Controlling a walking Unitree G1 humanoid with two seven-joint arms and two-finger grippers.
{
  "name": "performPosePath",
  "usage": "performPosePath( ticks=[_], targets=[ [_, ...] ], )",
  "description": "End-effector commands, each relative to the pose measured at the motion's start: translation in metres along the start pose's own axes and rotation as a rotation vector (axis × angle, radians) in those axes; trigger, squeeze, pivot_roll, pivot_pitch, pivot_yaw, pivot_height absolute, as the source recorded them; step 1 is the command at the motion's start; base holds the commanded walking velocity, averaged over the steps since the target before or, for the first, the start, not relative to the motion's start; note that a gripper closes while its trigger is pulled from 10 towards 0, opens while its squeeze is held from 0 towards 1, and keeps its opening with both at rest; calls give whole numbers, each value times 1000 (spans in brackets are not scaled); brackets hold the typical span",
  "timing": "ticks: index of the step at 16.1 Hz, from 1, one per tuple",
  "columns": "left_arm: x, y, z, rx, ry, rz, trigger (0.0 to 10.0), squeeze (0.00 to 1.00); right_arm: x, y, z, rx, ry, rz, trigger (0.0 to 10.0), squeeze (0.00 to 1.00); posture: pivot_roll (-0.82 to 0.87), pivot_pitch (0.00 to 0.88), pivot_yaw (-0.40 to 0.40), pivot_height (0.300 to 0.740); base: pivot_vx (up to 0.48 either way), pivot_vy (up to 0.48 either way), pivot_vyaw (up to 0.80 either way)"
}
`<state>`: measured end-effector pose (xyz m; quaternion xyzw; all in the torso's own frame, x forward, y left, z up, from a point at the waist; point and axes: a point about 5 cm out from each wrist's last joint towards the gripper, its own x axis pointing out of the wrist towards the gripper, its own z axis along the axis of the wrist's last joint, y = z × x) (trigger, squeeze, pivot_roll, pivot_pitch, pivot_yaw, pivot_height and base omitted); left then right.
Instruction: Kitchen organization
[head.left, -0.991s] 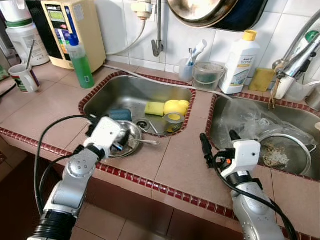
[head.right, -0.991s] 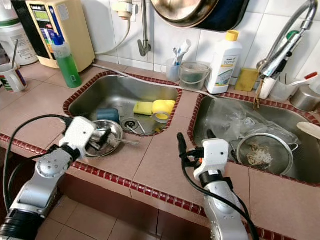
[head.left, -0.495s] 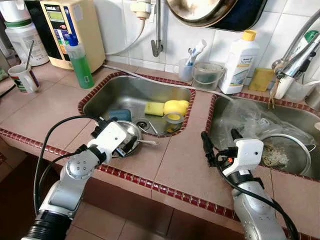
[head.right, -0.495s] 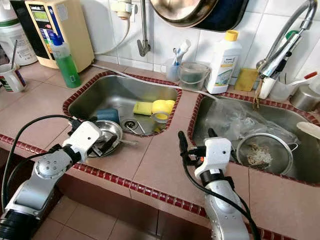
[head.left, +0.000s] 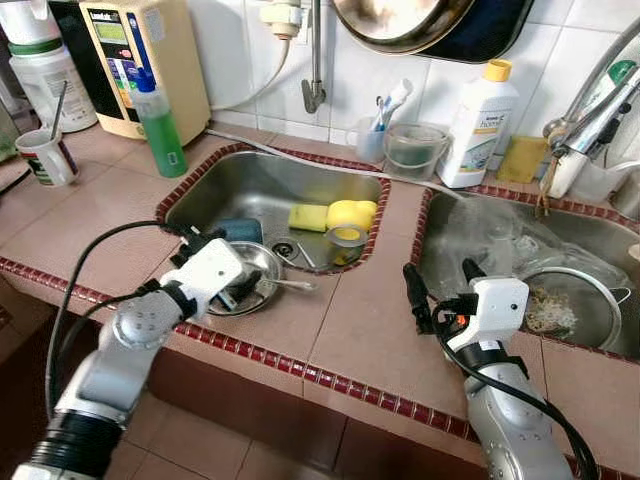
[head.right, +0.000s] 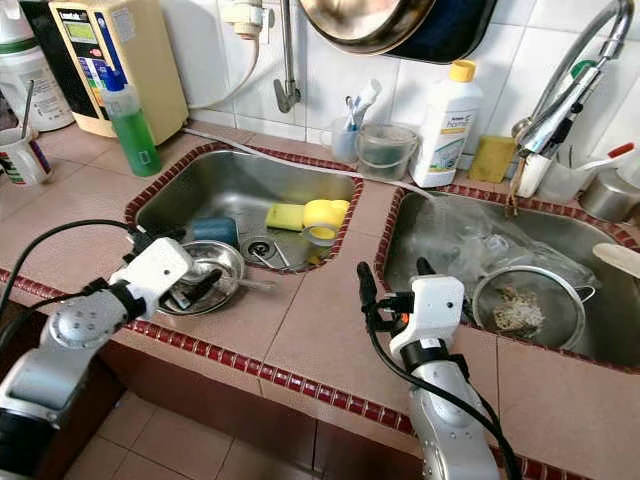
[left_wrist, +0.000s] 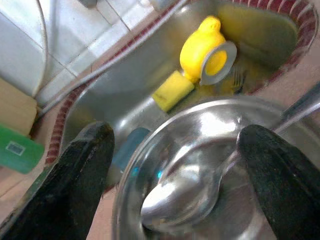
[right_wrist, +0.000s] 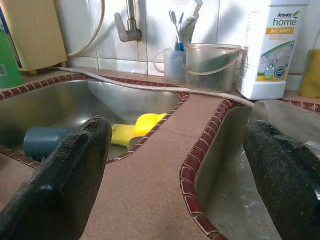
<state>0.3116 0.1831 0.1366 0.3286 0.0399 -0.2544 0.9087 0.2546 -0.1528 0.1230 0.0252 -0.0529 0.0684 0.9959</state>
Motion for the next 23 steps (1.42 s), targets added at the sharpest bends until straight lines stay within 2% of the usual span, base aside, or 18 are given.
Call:
performPosePath(
  ticks=[1, 5, 7, 12, 17, 20, 23],
  targets=[
    [0, 5, -1, 11, 25, -18, 10000, 0, -1, -1, 4, 8, -13, -6, 10000, 0, -155, 0, 36, 740, 0, 0, 0],
    [-2, 5, -3, 26, 59, -105, 10000, 0, -2, -1, 4, 18, -12, -16, 10000, 0, -158, 0, 42, 740, 0, 0, 0],
    [-1, 2, 2, 81, 46, -151, 10000, 0, -3, -1, 4, 22, -12, -23, 10000, 0, -160, 3, 47, 740, 0, 0, 0],
    [13, 2, 20, 119, -18, -198, 10000, 0, -1, 0, 5, 39, -18, -39, 10000, 0, -168, 14, 66, 740, 0, 0, 0],
    [23, 9, 26, 137, -28, -215, 10000, 0, -6, -1, 6, 53, -27, -79, 10000, 0, -192, 21, 98, 740, 0, 0, 0],
    [19, 20, 20, 138, 3, -195, 10000, 0, -8, -2, 5, 58, -27, -94, 10000, 0, -196, 20, 104, 740, 0, 0, 0],
    [8, 30, 13, 132, 27, -173, 10000, 0, -6, -1, 4, 66, -23, -87, 10000, 0, -176, 19, 89, 740, 0, 0, 0]
  ],
)
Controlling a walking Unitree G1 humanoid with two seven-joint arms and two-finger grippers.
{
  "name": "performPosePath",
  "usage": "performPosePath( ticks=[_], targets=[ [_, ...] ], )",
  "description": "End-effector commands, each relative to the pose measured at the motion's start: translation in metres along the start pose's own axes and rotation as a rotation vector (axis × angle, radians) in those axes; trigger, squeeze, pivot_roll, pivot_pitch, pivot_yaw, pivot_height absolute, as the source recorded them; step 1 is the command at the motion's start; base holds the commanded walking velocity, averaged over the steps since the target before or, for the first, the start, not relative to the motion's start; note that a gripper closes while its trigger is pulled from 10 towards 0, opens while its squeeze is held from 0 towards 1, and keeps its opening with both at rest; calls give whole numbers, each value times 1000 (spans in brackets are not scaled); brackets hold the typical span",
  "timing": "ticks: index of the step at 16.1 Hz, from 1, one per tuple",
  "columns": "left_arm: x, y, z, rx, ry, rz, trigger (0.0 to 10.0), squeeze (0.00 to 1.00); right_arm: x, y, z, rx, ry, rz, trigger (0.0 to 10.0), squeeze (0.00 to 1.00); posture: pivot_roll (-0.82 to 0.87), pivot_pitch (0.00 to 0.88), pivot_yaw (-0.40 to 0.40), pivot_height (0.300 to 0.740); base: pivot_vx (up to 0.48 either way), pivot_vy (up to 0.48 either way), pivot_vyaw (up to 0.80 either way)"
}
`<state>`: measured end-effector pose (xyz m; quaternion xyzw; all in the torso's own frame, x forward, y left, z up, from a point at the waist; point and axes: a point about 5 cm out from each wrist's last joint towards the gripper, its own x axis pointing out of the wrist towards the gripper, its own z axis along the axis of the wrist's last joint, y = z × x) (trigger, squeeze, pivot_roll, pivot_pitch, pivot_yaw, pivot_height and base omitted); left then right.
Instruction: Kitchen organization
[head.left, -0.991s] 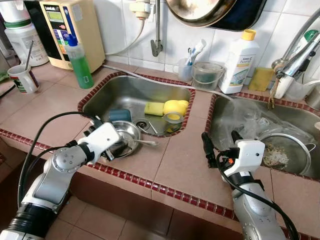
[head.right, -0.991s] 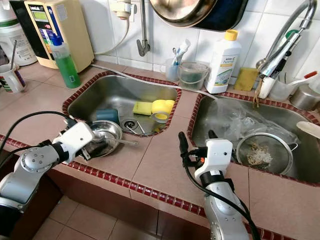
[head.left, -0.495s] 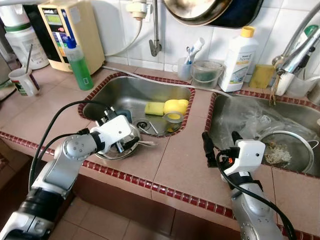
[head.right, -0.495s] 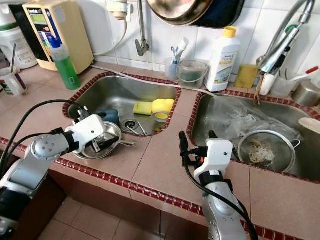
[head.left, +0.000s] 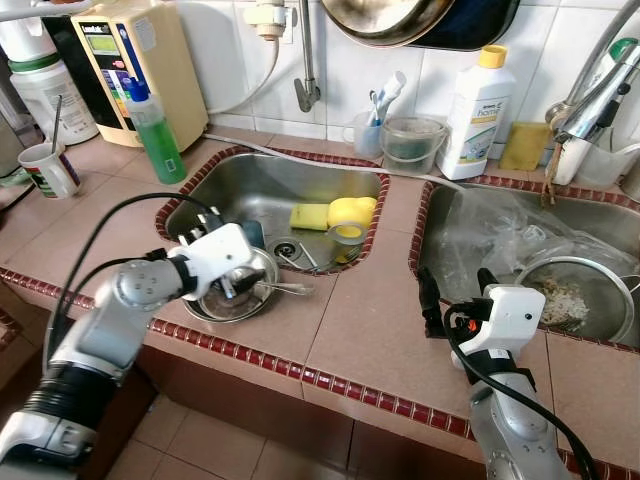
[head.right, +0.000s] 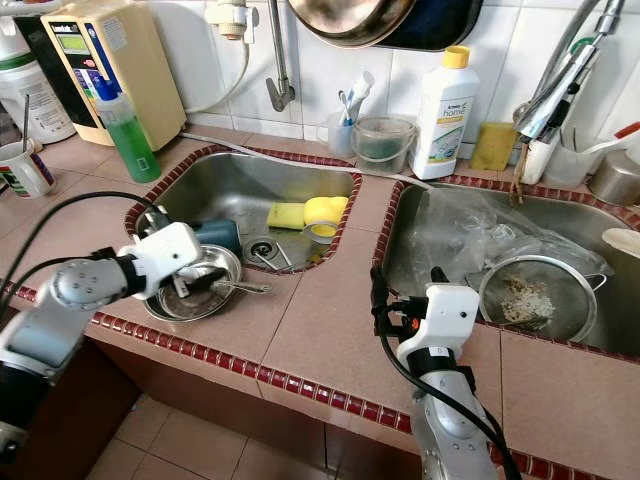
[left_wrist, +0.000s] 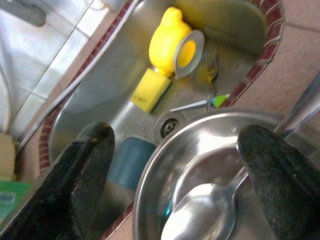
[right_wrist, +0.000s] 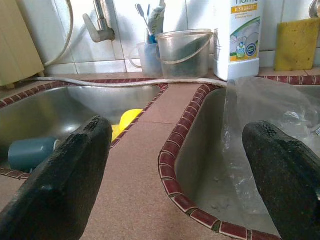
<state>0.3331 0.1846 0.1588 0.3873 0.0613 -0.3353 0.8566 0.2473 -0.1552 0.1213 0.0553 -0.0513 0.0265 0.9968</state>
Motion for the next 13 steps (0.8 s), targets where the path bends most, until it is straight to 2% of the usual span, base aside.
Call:
performPosePath(
  ticks=[1, 4, 6, 9, 13],
  targets=[
    [-7, 5, -4, -6, 14, 10, 10000, 0, 2, 1, 5, 13, -19, 7, 10000, 0, -171, 19, 83, 740, 0, 0, 0],
    [-10, 2, -8, -4, 31, -1, 10000, 0, 5, 2, 7, 14, -22, 29, 10000, 0, -161, 24, 69, 740, 0, 0, 0],
    [-9, -6, -11, -3, 41, -33, 10000, 0, 4, 6, 8, 14, -11, 68, 10000, 0, -162, 29, 63, 740, 0, 0, 0],
    [-4, -13, -9, -6, 31, -53, 10000, 0, -13, 29, 1, -36, 81, 307, 10000, 0, -177, 39, 57, 740, 0, 0, 0],
    [-2, -15, -7, 8, 23, -83, 10000, 0, -28, 33, -3, -40, 134, 405, 10000, 0, -190, 43, 62, 740, 0, 0, 0]
  ],
)
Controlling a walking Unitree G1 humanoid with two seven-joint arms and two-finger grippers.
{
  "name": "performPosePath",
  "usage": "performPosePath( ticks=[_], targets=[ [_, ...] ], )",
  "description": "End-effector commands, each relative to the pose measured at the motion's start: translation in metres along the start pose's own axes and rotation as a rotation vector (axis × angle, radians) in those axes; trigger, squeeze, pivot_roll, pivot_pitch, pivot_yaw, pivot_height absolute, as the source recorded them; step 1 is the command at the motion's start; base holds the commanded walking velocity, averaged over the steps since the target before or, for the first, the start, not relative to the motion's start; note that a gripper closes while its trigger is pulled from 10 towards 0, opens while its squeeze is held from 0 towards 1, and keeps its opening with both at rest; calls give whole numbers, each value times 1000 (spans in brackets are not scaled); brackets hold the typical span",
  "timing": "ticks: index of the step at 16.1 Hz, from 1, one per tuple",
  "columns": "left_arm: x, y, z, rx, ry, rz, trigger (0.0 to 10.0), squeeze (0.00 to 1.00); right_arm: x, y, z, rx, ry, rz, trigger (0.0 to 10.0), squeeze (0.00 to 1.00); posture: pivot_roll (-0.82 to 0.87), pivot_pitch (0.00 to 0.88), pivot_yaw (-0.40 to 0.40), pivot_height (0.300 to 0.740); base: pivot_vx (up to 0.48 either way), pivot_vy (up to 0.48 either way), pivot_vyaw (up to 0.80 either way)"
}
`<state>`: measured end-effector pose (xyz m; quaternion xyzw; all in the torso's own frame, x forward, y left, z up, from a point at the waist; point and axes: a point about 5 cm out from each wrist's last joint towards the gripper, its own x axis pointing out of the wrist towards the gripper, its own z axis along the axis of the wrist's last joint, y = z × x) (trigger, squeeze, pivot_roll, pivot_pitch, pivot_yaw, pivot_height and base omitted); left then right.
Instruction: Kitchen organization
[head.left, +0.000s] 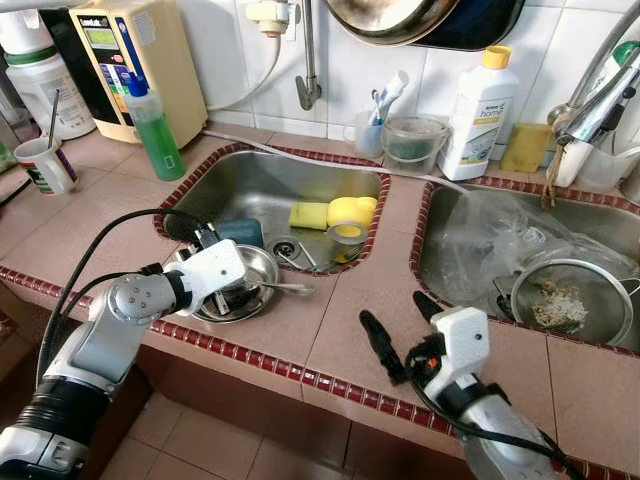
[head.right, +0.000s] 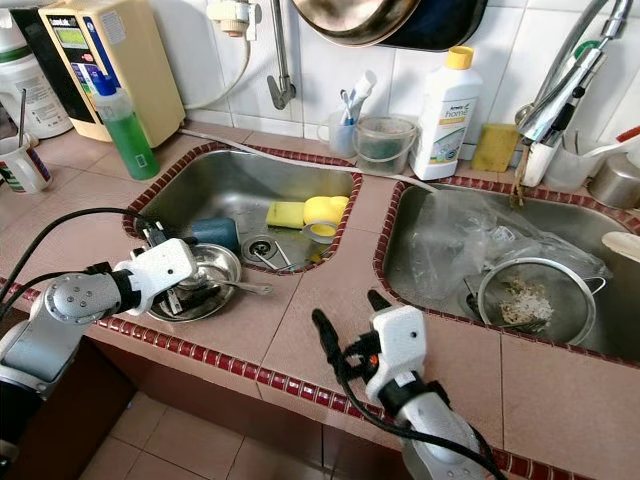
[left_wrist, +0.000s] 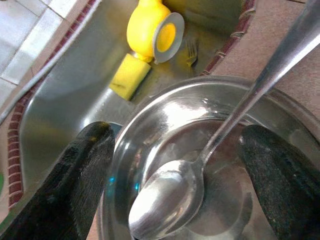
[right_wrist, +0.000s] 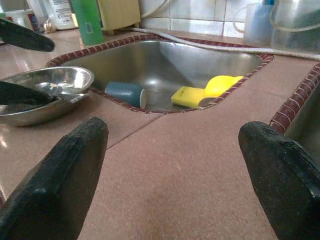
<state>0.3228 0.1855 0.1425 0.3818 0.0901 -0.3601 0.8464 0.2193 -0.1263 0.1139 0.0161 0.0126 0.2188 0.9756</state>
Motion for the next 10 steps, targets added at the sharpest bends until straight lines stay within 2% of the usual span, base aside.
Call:
performPosePath(
  ticks=[1, 10],
  targets=[
    [1, 0, 4, 38, -4, -20, 10000, 0, -1, 5, 6, 12, -12, 39, 10000, 0, -191, 44, 63, 740, 0, 0, 0],
    [9, -5, 12, 82, -25, -100, 10000, 0, -8, 10, 12, 21, -5, 45, 10000, 0, -223, 57, 96, 740, 0, 0, 0]
  ],
)
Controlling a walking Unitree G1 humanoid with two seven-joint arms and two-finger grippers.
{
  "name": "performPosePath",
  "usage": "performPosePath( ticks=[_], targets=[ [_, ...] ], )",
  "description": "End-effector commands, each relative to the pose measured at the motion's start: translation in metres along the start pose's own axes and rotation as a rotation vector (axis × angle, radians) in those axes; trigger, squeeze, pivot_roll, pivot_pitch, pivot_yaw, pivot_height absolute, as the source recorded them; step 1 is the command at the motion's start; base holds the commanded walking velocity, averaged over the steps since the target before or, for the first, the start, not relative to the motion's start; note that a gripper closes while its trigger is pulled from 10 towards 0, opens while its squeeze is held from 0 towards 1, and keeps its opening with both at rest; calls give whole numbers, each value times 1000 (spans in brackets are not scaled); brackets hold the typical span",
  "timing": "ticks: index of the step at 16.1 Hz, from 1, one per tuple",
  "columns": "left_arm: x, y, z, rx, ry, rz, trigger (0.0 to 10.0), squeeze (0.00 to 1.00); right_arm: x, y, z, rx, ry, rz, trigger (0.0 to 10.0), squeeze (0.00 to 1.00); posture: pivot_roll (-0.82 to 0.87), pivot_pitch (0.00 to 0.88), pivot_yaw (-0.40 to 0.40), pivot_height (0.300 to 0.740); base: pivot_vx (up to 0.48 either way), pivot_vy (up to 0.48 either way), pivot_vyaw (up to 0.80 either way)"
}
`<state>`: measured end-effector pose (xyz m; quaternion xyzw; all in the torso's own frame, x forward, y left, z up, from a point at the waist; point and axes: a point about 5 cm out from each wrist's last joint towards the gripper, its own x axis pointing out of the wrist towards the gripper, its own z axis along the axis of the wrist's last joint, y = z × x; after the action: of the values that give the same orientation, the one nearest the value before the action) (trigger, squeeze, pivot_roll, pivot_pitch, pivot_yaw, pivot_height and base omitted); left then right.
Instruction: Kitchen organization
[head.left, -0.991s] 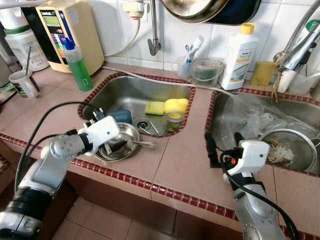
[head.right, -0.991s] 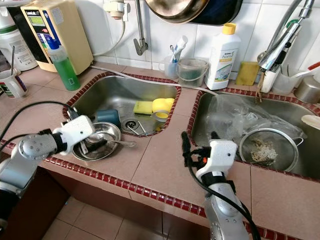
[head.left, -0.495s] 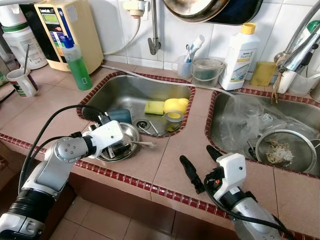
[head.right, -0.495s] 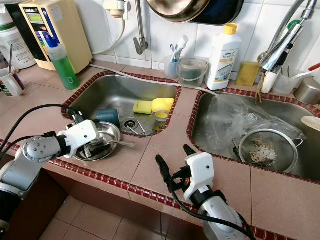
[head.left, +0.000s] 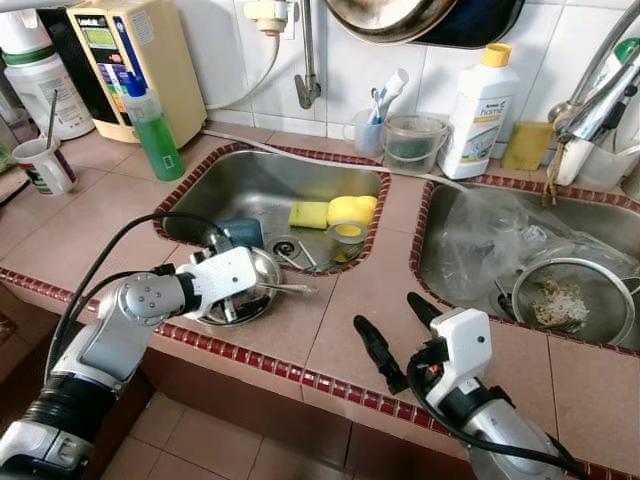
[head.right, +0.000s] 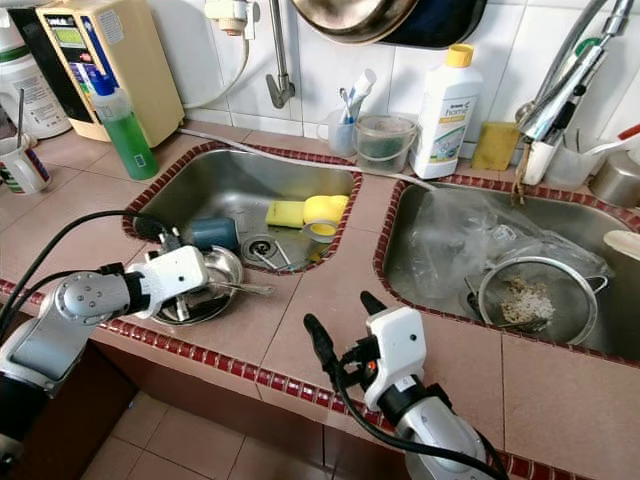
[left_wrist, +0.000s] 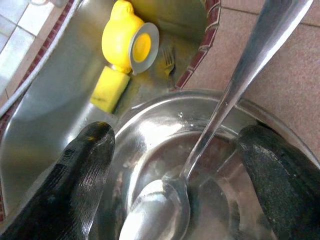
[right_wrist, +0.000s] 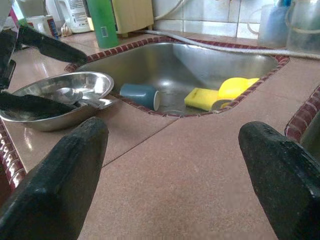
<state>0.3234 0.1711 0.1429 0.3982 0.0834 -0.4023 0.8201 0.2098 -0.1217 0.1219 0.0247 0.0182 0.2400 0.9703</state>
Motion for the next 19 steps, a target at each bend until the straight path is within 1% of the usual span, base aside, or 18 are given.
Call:
performPosePath(
  ticks=[1, 10, 14, 18, 19],
  targets=[
    [3, 1, 4, 26, -7, -21, 10000, 0, -1, 2, 5, 4, -13, -3, 10000, 0, -227, 60, 100, 740, 0, 0, 0],
    [5, -2, 8, 27, -32, -70, 10000, 0, -2, 0, 7, 17, -22, -29, 10000, 0, -229, 69, 112, 740, 0, 0, 0],
    [5, -3, 12, -14, -66, -80, 10000, 0, -1, 1, 9, 19, -26, -26, 10000, 0, -229, 69, 112, 740, 0, 0, 0],
    [6, -2, 20, -76, -121, -86, 10000, 0, 0, 0, 9, 21, -28, -23, 10000, 0, -229, 68, 113, 740, 0, 0, 0],
    [6, -2, 21, -77, -126, -86, 10000, 0, 0, 0, 9, 21, -29, -23, 10000, 0, -230, 69, 114, 740, 0, 0, 0]
  ],
)
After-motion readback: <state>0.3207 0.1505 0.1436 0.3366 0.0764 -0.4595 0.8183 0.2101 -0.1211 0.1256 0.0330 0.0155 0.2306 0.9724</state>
